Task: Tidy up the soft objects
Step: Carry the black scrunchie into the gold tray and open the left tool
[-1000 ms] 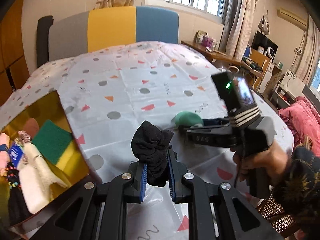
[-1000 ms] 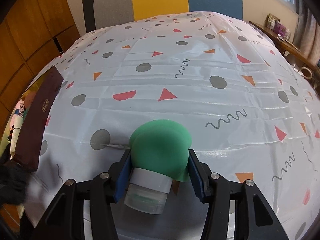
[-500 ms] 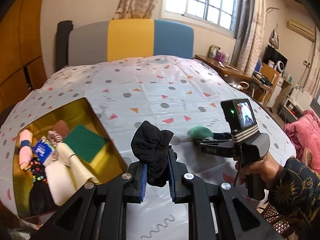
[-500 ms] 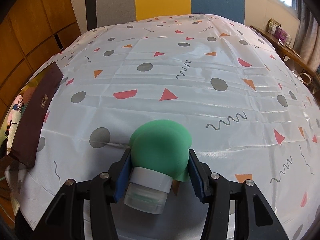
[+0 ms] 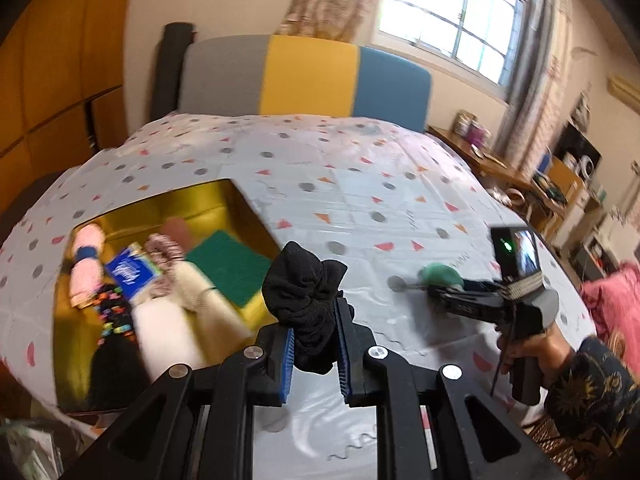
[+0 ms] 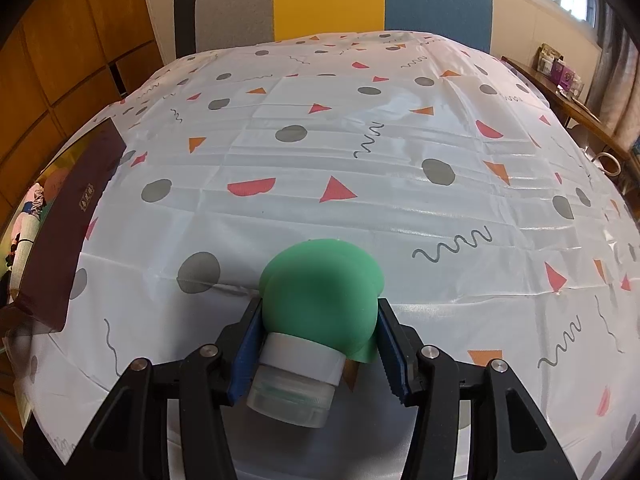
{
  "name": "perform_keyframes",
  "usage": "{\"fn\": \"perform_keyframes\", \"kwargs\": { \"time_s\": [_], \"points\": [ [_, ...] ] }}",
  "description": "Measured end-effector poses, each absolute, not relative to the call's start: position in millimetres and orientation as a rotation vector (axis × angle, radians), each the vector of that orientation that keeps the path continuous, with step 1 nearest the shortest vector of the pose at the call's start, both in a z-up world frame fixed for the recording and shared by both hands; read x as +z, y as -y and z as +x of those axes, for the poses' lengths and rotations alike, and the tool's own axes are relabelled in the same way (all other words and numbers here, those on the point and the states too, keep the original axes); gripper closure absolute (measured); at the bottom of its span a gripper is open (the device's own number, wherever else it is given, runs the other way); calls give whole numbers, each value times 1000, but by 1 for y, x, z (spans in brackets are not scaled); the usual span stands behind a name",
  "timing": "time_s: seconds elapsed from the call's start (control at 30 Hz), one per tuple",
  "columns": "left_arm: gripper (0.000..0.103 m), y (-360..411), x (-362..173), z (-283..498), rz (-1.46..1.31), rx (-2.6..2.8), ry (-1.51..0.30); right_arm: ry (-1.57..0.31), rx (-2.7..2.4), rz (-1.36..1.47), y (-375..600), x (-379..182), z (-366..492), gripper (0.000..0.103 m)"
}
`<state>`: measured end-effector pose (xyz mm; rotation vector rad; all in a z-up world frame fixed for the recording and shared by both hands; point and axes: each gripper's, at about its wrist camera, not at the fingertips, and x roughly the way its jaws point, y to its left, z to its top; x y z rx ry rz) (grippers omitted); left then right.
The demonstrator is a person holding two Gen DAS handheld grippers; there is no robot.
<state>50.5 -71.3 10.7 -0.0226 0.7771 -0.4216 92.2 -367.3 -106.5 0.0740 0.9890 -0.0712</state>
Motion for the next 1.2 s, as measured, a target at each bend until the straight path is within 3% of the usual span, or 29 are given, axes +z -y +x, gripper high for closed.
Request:
{"fn": "perform_keyframes", "kwargs": {
  "time_s": [0.37, 0.8, 0.9, 1.07, 1.2],
  "points": [
    [87, -60, -5, 86, -244, -130, -831, -991, -78, 55, 365, -107, 93, 49],
    [84, -39, -54, 167, -318, -142, -965, -991, -76, 59, 366, -107, 93, 48],
    [81, -32, -69, 182, -267, -110, -1002, -992, -76, 56, 366, -107, 94, 48],
    [62, -33, -75, 184, -243, -73, -1019, -993, -76, 57, 366, -107, 94, 48],
    [58, -33, -69, 174, -209, -69, -1002, -993, -78, 54, 366, -107, 94, 48]
  ]
}}
